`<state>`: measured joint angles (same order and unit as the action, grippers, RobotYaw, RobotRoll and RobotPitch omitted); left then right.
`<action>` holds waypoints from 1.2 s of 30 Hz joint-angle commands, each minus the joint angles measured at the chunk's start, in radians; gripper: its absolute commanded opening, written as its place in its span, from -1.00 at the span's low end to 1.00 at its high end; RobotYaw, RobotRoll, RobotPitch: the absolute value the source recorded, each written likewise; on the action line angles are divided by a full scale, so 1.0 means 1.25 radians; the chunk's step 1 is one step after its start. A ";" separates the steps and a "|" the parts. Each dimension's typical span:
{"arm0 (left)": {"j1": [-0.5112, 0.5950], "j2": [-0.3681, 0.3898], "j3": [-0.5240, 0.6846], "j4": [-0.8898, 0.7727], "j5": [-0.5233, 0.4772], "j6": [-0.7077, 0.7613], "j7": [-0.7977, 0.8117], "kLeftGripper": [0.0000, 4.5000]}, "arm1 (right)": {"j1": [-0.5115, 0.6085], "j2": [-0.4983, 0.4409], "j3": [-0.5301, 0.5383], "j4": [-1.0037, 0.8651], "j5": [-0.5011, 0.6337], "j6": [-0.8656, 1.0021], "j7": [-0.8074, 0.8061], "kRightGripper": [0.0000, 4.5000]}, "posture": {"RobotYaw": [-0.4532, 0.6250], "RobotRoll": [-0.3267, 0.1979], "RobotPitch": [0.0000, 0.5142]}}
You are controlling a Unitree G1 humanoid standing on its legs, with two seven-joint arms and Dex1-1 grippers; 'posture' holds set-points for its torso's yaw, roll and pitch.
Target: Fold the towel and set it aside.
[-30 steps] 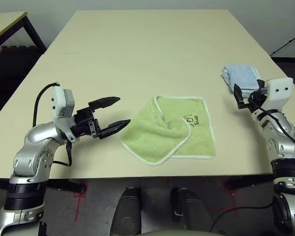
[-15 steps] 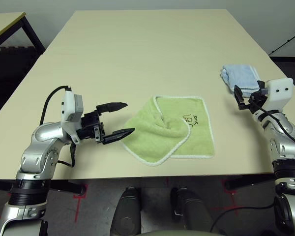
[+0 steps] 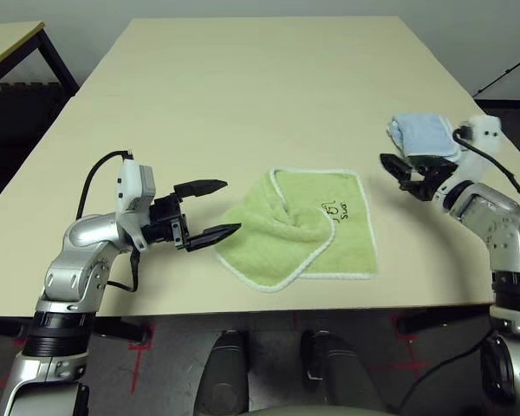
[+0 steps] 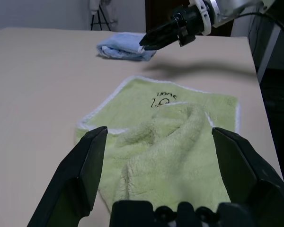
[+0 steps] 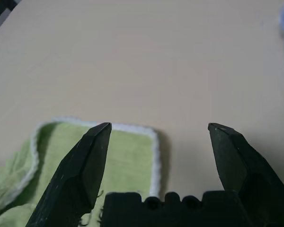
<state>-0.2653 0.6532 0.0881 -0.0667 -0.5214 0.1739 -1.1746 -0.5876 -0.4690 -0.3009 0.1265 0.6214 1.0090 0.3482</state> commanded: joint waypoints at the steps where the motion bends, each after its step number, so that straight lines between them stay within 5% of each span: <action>1: 0.006 0.011 -0.009 -0.012 0.011 0.010 0.003 1.00 | -0.023 -0.011 0.015 0.053 -0.007 0.050 0.006 0.98 | 0.23 0.25 -0.51; 27: 0.071 0.032 0.012 -0.084 0.007 0.040 0.043 1.00 | -0.120 0.038 0.136 0.274 -0.137 -0.018 0.105 0.98 | 0.34 0.25 -0.36; 30: 0.069 0.033 0.011 -0.080 0.008 0.040 0.044 1.00 | -0.116 0.033 0.143 0.265 -0.147 -0.011 0.120 0.71 | 0.34 0.25 -0.36; 36: 0.064 0.031 0.006 -0.075 0.010 0.040 0.042 1.00 | -0.086 0.014 0.145 0.203 -0.143 0.019 0.142 -0.31 | 0.32 0.25 -0.35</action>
<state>-0.1873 0.6826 0.0994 -0.1483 -0.5127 0.2193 -1.1218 -0.7188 -0.4436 -0.1318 0.3988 0.4436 1.0056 0.5156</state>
